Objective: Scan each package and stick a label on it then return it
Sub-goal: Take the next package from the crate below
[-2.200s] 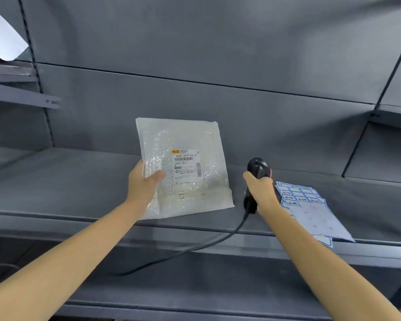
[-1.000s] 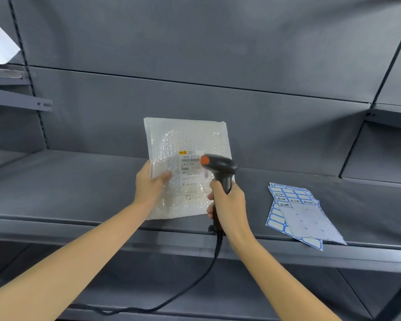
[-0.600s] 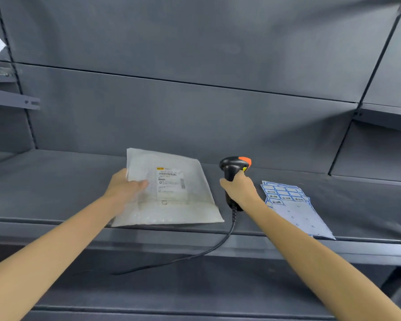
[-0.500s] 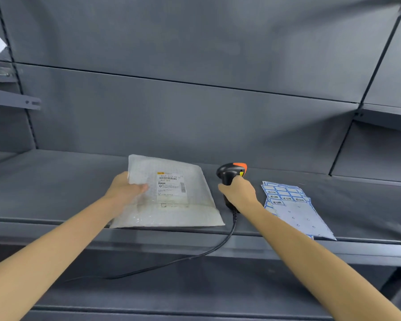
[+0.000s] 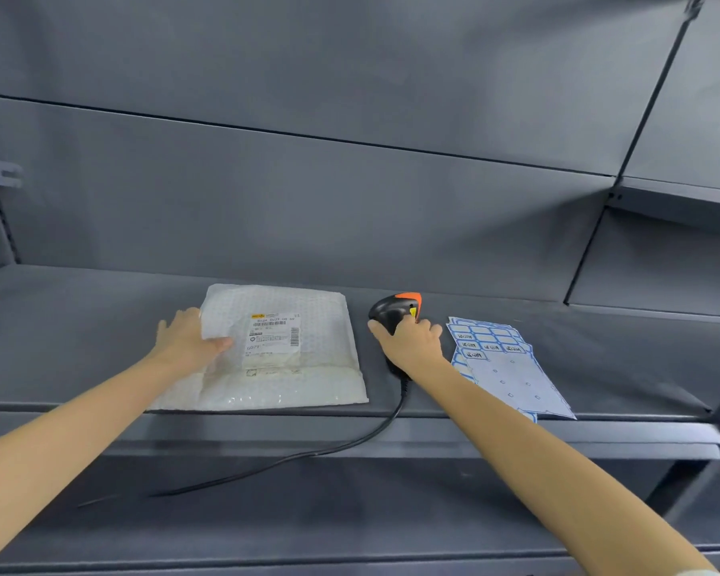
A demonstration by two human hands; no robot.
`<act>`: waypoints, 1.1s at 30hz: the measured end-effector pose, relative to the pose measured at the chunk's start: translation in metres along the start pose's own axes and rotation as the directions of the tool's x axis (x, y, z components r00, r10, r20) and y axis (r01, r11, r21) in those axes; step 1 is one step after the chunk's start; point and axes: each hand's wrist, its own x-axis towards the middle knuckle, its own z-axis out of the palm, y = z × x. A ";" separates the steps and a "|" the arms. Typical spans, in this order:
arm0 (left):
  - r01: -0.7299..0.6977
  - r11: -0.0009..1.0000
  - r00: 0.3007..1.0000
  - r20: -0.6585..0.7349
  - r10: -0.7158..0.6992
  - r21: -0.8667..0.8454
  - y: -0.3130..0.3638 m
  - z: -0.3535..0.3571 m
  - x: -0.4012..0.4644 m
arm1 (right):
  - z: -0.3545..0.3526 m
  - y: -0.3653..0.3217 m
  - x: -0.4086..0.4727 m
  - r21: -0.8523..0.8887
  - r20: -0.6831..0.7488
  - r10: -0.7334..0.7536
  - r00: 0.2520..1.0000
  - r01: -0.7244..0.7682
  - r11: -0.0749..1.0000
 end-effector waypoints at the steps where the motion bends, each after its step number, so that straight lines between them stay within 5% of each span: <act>1: -0.005 0.997 1.000 0.001 0.005 0.075 -0.001 0.001 0.003 | -0.003 0.003 0.001 0.007 -0.006 0.008 1.000 -0.008 1.000; 4: 0.019 0.984 0.999 -0.041 -0.012 0.177 -0.008 0.005 0.008 | -0.020 0.029 0.008 0.067 -0.049 0.107 0.993 -0.103 0.992; 9: 0.033 0.994 0.989 -0.148 -0.018 0.100 -0.015 0.005 0.002 | -0.065 0.104 0.018 -0.017 0.059 0.447 0.893 -0.447 0.894; 14: -0.063 0.992 0.979 -0.201 0.040 -0.106 0.006 0.008 -0.005 | -0.086 0.146 0.018 -0.197 0.336 0.434 0.836 -0.388 0.900; 18: -0.051 0.991 0.984 -0.175 0.029 -0.125 0.018 0.013 -0.008 | -0.090 0.154 0.020 -0.219 0.373 0.441 0.816 -0.384 0.897; 25: -0.007 0.988 0.966 -0.257 -0.033 -0.155 0.020 0.004 -0.016 | -0.096 0.176 0.028 0.060 0.511 0.438 0.740 -0.539 0.840; 33: -0.093 0.961 0.943 -0.333 0.001 -0.259 0.030 -0.001 -0.024 | -0.123 0.152 0.022 0.558 0.285 0.220 0.933 -0.348 0.753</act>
